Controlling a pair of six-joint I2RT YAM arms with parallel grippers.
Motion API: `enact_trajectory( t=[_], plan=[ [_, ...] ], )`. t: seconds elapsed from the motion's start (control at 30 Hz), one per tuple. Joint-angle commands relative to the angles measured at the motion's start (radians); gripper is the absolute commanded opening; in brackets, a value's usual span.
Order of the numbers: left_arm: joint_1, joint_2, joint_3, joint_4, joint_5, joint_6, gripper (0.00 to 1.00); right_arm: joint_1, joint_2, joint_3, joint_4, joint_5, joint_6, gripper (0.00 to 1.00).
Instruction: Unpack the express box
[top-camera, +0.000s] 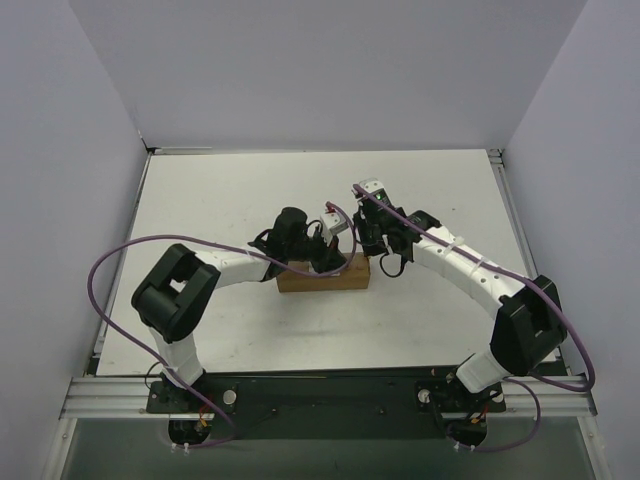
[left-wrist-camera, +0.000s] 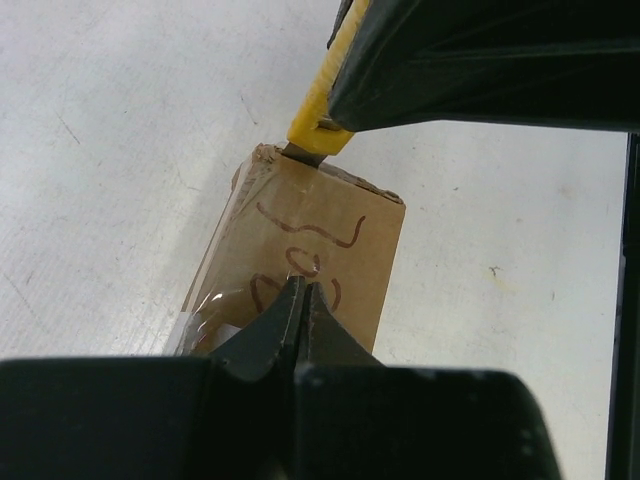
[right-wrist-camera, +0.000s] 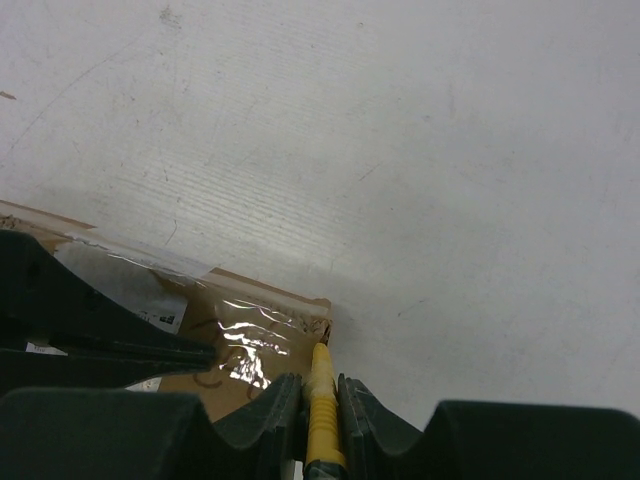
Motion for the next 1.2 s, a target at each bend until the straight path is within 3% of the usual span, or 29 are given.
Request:
enact_trajectory(
  t=[0.0,0.07,0.1,0.13,0.23,0.47,0.7,0.83,1.03,1.17],
  plan=[
    [0.003,0.03,-0.011,-0.033,-0.075,-0.03,0.0,0.021,-0.035,-0.036,0.016,-0.008,0.025,0.0],
    [0.01,-0.002,-0.008,-0.05,-0.043,-0.044,0.0,0.02,-0.025,-0.047,0.048,-0.013,0.009,0.0],
    [0.027,-0.016,-0.009,-0.056,-0.027,-0.05,0.05,0.015,-0.019,-0.04,0.077,-0.019,0.005,0.0],
    [0.038,-0.036,-0.015,-0.058,-0.003,-0.069,0.2,0.015,-0.006,-0.024,0.091,-0.026,0.002,0.0],
    [0.076,-0.128,-0.061,-0.014,0.094,-0.045,0.41,0.013,0.033,0.035,0.11,-0.045,-0.012,0.0],
    [0.027,-0.185,-0.074,-0.029,0.05,0.155,0.62,0.01,0.122,0.12,0.129,-0.057,-0.011,0.0],
    [-0.006,-0.161,-0.14,0.057,-0.099,0.259,0.64,0.0,0.173,0.166,0.148,-0.091,-0.008,0.0],
    [-0.006,-0.116,-0.156,0.102,-0.249,0.264,0.58,-0.005,0.169,0.174,0.133,-0.097,-0.003,0.0],
    [-0.005,-0.065,-0.156,0.155,-0.3,0.217,0.46,-0.005,0.161,0.183,0.071,-0.097,-0.003,0.0],
    [-0.005,-0.049,-0.153,0.16,-0.288,0.181,0.43,-0.006,0.158,0.201,0.031,-0.094,-0.001,0.0]
  ],
)
